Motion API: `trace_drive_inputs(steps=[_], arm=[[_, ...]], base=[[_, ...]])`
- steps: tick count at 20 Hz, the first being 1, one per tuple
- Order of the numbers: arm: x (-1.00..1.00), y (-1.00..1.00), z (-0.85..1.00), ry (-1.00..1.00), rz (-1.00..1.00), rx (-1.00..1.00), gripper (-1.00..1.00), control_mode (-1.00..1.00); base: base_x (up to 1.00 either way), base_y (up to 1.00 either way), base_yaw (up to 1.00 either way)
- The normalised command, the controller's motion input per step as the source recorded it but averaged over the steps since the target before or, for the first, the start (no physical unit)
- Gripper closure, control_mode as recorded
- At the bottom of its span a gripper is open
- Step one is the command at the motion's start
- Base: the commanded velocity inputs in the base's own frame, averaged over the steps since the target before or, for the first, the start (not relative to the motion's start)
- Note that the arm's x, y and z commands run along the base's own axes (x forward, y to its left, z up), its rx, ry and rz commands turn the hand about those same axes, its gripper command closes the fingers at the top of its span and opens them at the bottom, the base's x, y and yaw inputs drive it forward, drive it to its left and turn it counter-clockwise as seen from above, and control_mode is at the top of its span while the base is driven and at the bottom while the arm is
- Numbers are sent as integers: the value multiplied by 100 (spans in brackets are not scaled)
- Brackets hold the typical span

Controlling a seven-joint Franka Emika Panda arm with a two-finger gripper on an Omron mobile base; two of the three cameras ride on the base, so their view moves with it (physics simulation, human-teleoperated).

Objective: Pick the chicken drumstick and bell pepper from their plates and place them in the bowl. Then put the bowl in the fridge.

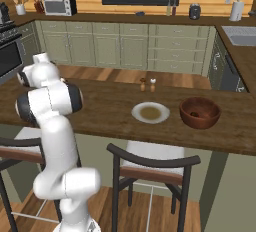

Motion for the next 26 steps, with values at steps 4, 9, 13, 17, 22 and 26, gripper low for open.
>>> trace_drive_inputs(steps=[4, 9, 13, 17, 22, 26], arm=[[-13, -96, 58, 1, 0, 1, 100, -100], [-28, -100, 39, 1, 0, 2, 100, -100], [-19, -100, 30, 0, -2, -1, 100, -100], [-19, -100, 24, 1, -2, 1, 100, -100], [-7, -100, 11, 0, -5, 0, 100, -100], [0, -100, 14, 0, -3, 0, 100, -100]], base=[[0, 0, 0], [0, 0, 0], [0, 0, 0], [0, 0, 0], [0, 0, 0], [0, 0, 0]])
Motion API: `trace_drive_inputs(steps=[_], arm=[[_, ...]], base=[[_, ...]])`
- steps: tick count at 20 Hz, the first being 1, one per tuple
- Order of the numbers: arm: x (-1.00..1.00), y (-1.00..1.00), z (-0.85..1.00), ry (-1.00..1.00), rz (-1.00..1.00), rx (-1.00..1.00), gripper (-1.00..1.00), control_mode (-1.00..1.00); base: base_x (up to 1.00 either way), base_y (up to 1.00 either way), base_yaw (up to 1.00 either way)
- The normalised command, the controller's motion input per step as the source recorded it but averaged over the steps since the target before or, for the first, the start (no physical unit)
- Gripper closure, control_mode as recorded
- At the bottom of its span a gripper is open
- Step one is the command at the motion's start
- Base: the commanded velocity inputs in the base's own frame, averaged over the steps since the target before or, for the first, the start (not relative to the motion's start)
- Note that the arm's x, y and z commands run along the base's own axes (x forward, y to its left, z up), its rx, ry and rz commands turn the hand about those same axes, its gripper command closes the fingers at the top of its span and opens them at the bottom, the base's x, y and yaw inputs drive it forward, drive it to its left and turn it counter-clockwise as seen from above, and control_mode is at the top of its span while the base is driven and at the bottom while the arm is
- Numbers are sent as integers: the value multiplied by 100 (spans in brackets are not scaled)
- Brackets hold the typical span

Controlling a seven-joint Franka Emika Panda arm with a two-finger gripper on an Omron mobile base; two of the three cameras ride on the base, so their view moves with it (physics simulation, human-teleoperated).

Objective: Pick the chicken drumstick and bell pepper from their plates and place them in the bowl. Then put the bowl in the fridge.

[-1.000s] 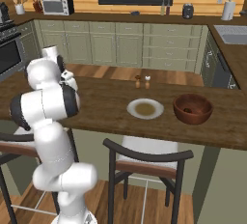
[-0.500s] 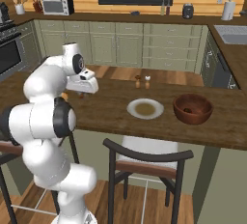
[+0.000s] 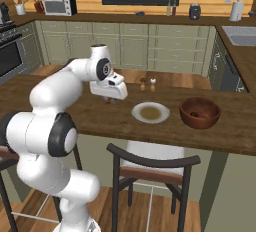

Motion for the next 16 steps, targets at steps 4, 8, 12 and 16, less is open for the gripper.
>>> trace_drive_inputs(steps=[4, 8, 12, 16], arm=[[0, -100, 13, 0, -1, 0, 100, -100], [2, -100, 1, 0, 0, 1, 100, -100], [14, -100, 0, -1, 0, 6, 100, -100], [13, -100, 7, -6, 0, 15, 100, -100]], base=[[0, 0, 0], [0, 0, 0], [0, 0, 0], [0, 0, 0]])
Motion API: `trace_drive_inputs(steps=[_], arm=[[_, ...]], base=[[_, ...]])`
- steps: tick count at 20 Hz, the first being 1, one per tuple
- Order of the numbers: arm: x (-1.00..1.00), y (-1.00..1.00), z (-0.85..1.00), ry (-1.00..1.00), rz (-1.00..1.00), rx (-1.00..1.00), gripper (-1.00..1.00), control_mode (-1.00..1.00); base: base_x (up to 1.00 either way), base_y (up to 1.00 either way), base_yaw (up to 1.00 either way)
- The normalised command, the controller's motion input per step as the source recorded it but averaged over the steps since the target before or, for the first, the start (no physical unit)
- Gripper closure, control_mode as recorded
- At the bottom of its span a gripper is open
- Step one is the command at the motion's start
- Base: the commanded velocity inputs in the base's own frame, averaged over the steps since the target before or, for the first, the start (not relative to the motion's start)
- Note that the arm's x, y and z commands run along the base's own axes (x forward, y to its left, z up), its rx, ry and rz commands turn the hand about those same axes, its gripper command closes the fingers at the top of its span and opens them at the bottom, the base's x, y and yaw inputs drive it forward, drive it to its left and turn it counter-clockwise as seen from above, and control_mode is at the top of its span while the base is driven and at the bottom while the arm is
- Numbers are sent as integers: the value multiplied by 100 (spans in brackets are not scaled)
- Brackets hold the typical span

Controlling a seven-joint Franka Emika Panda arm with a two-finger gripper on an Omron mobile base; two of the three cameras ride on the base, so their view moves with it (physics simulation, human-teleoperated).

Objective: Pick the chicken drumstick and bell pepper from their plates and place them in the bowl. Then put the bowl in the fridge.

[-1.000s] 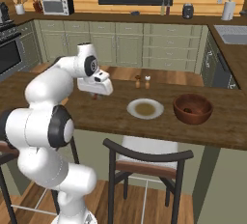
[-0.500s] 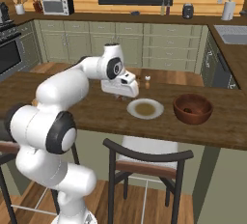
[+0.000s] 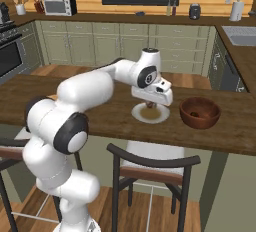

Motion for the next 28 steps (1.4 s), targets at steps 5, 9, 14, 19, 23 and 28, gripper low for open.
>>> trace_drive_inputs(steps=[5, 9, 14, 19, 23, 28], arm=[[34, -91, 0, 1, 0, 14, 100, -100], [62, -35, -3, 8, -9, 0, 100, -100], [29, -7, -15, 0, -16, -9, 100, -100], [-2, -6, -32, -5, -14, -11, 100, -100], [4, -6, -15, -14, -11, -9, 100, -100], [20, -21, -43, -5, -13, -4, 100, -100]], base=[[0, 0, 0], [0, 0, 0], [0, 0, 0], [0, 0, 0], [0, 0, 0], [0, 0, 0]])
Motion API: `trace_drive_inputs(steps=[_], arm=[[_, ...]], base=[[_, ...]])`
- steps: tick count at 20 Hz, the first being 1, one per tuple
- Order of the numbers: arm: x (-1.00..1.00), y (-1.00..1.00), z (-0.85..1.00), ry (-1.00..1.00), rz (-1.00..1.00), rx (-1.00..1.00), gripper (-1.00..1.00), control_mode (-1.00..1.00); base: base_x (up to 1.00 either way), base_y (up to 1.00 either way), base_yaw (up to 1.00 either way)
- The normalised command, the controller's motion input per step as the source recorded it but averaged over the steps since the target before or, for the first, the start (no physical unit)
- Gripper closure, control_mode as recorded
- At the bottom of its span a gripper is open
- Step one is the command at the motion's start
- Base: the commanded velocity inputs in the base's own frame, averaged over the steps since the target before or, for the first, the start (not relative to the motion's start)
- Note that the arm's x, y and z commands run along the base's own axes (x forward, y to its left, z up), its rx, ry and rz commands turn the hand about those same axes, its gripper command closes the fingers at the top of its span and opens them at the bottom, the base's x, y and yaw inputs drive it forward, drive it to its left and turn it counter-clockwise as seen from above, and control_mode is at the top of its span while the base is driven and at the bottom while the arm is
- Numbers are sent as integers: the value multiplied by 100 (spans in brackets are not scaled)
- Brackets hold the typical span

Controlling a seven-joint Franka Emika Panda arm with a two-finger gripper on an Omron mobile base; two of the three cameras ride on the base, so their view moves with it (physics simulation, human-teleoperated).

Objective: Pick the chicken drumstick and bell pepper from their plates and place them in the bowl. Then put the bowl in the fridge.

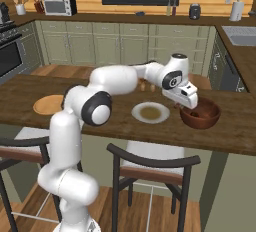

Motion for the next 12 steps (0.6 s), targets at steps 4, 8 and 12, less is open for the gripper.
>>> trace_drive_inputs(steps=[4, 8, 12], arm=[[19, -15, -8, -14, -19, 0, 100, -100], [38, -40, -21, -7, -14, 1, 100, -100], [39, -38, -20, -2, -6, 1, 100, -100]], base=[[0, 0, 0], [0, 0, 0], [0, 0, 0]])
